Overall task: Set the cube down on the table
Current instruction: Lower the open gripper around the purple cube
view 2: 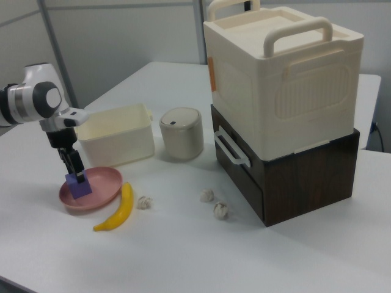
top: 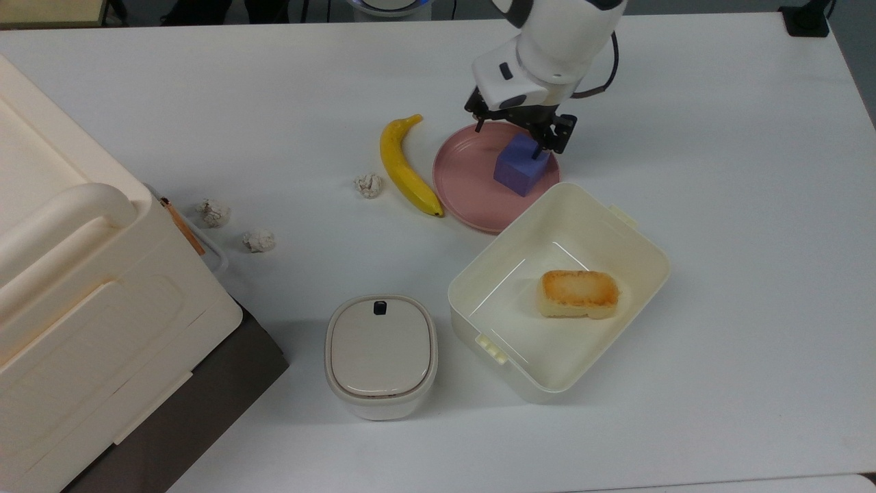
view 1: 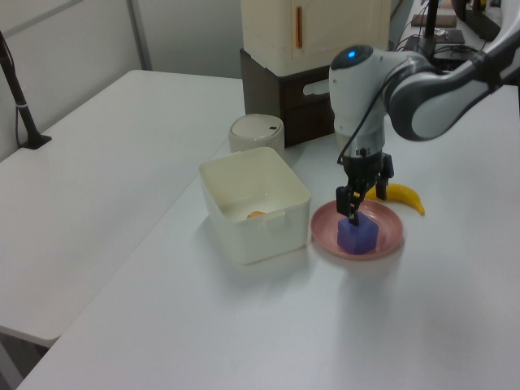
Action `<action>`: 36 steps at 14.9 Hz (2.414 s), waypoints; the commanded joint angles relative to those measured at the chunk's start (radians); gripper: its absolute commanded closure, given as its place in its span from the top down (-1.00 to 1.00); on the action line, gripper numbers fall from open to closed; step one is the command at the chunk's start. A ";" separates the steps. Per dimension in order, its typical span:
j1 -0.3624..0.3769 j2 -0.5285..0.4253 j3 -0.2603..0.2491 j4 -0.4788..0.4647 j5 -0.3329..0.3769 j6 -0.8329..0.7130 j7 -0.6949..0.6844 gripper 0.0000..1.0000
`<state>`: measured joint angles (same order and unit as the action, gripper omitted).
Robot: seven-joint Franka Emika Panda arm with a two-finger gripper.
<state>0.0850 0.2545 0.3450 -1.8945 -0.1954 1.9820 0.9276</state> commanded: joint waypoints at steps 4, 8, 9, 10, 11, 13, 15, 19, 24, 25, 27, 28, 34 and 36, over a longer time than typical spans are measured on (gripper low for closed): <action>0.021 0.083 0.040 -0.009 -0.120 0.121 0.241 1.00; 0.019 0.092 0.038 -0.009 -0.144 0.124 0.269 0.97; 0.015 0.092 0.040 -0.008 -0.144 0.124 0.267 0.59; 0.013 0.092 0.040 -0.005 -0.144 0.126 0.264 0.17; 0.010 0.092 0.038 -0.005 -0.144 0.126 0.263 -0.06; 0.009 0.092 0.040 0.002 -0.144 0.126 0.263 -0.36; 0.006 0.092 0.038 0.011 -0.142 0.126 0.264 -0.38; -0.013 0.085 0.038 0.037 -0.137 0.123 0.261 -0.20; -0.040 0.065 0.037 0.055 -0.143 0.063 0.261 1.00; -0.045 0.065 0.035 0.055 -0.147 0.055 0.261 1.00; -0.048 0.055 0.035 0.055 -0.169 0.016 0.261 1.00; -0.053 0.040 0.035 0.055 -0.174 -0.004 0.260 1.00; -0.073 0.000 0.035 0.057 -0.174 -0.037 0.234 1.00; -0.079 -0.007 0.034 0.057 -0.171 -0.038 0.241 1.00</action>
<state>0.0096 0.2846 0.3837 -1.8229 -0.3577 1.9686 1.1663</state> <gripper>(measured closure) 0.000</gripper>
